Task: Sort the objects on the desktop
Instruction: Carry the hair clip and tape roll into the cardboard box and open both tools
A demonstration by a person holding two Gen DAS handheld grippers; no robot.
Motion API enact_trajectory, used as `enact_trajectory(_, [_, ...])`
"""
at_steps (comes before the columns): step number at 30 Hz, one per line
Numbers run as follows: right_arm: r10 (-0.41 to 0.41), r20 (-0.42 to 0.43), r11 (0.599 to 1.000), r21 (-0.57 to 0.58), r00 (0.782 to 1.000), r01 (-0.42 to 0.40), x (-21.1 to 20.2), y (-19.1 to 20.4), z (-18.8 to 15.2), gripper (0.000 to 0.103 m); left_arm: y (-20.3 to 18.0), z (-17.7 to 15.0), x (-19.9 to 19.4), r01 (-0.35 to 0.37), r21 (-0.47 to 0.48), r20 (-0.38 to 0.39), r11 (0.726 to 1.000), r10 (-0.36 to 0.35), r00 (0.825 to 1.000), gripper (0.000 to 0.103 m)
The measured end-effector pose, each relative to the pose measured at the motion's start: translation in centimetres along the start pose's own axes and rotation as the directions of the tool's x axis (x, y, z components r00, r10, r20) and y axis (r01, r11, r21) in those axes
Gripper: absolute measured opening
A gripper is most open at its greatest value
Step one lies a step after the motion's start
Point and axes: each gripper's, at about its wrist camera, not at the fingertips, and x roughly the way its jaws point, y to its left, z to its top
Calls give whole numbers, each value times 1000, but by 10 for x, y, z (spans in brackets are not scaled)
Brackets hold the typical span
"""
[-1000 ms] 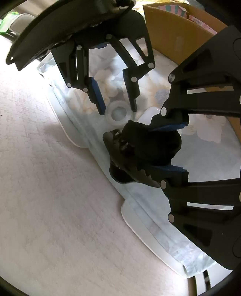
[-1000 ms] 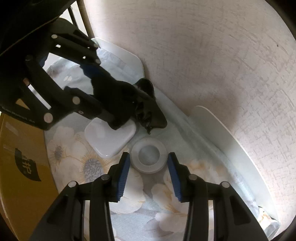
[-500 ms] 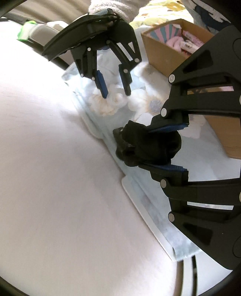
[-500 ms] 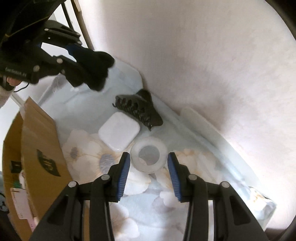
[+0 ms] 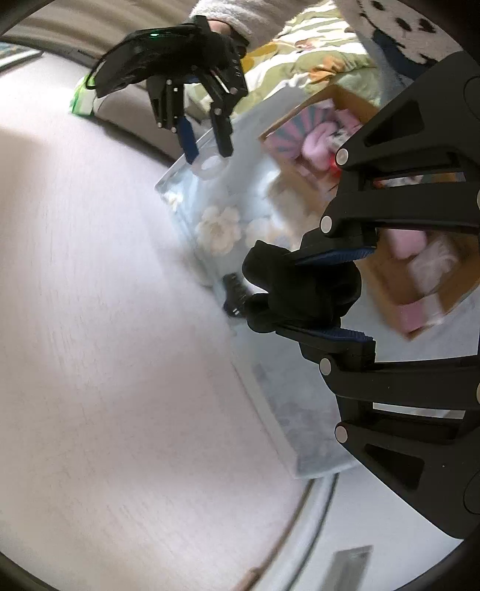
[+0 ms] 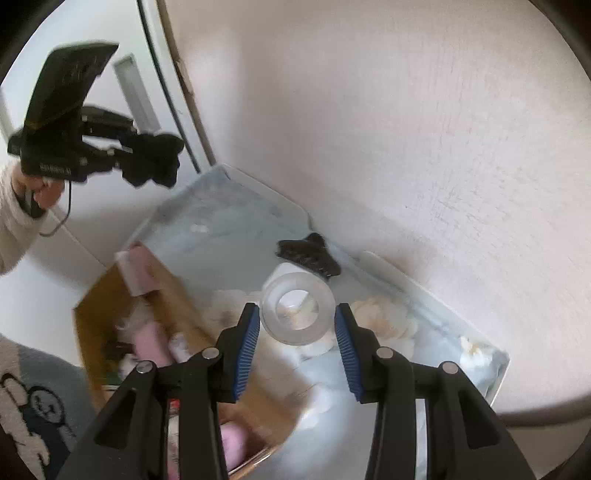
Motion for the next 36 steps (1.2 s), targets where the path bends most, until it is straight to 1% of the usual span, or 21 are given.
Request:
enact_trajectory(1, [-2, 1, 1000, 3, 1000, 2, -6, 7, -3, 39, -11, -9, -6, -11, 4, 4, 1000, 11, 1000, 26])
enact_trajectory(4, [2, -3, 1000, 18, 1000, -2, -20, 32, -16, 39, -29, -37, -13, 15, -17, 1, 1000, -15, 1000, 26])
enact_trajectory(6, [2, -11, 1000, 27, 1000, -2, -26, 49, -28, 39, -41, -55, -7, 29, -33, -15, 999, -29, 999, 26])
enact_trajectory(8, [12, -21, 999, 41, 1000, -11, -26, 63, -38, 39, -54, -69, 4, 11, -34, -32, 999, -12, 999, 26])
enact_trajectory(11, [23, -59, 998, 67, 998, -20, -15, 92, -52, 39, -66, -94, 25, 24, -55, -78, 998, -29, 997, 26])
enact_trajectory(13, [29, -77, 997, 76, 997, -23, -8, 105, -58, 39, -74, -105, 39, 26, -47, -103, 999, -31, 994, 26])
enact_trajectory(15, [31, -92, 996, 82, 995, -23, -10, 114, -64, 39, -79, -119, 45, 15, -26, -118, 1000, -18, 993, 26])
enact_trajectory(20, [29, -107, 995, 102, 994, -18, -5, 124, -71, 39, -75, -129, 49, 26, -42, -129, 999, -32, 991, 26])
enact_trajectory(22, [27, -113, 995, 103, 993, -16, -2, 127, -72, 39, -75, -131, 47, 16, -30, -120, 999, -19, 993, 26])
enact_trajectory(27, [15, -119, 995, 98, 993, -4, -4, 134, -76, 39, -77, -136, 42, 15, -16, -110, 1000, -16, 994, 26])
enact_trajectory(30, [13, -126, 995, 98, 992, -1, -4, 136, -76, 39, -77, -137, 41, 17, -25, -102, 1000, -19, 995, 26])
enact_trajectory(31, [8, -131, 995, 104, 991, 6, -3, 135, -76, 39, -76, -138, 40, 20, -29, -94, 999, -23, 995, 28])
enact_trajectory(33, [11, -146, 992, 126, 989, 8, 0, 133, -76, 42, -73, -138, 38, 40, -50, -101, 998, -45, 994, 50])
enact_trajectory(34, [13, -155, 991, 136, 988, 8, 2, 131, -77, 52, -71, -138, 38, 33, -61, -106, 998, -40, 994, 86])
enact_trajectory(35, [1, -163, 989, 149, 987, 24, 3, 130, -77, 62, -69, -138, 37, 14, -75, -105, 997, -22, 994, 102])
enact_trajectory(36, [-17, -171, 986, 159, 985, 45, 3, 128, -79, 69, -66, -139, 31, 7, -93, -79, 996, -15, 997, 103])
